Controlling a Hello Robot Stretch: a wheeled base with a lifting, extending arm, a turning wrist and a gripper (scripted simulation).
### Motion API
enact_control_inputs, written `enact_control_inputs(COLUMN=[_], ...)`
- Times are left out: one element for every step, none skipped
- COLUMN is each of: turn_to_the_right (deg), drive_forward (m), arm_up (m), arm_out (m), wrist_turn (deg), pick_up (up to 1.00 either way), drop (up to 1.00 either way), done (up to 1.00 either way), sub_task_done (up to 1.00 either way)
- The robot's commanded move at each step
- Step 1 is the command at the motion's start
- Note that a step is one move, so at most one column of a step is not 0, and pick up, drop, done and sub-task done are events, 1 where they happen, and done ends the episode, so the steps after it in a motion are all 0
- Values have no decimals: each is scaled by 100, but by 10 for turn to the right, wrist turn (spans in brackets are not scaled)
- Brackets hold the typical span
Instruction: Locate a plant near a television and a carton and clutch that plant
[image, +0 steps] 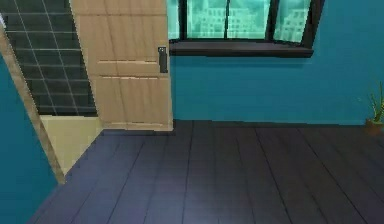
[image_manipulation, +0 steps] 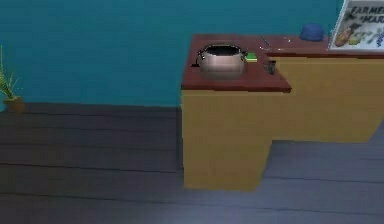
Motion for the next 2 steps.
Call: enact_control_inputs(turn_to_the_right=[30, 0], drive_forward=[0, 25], arm_up=[0, 0], arm_out=[0, 0], wrist_turn=[0, 0], pick_up=[0, 0], drop=[0, 0], done=[0, 0], sub_task_done=[0, 0])
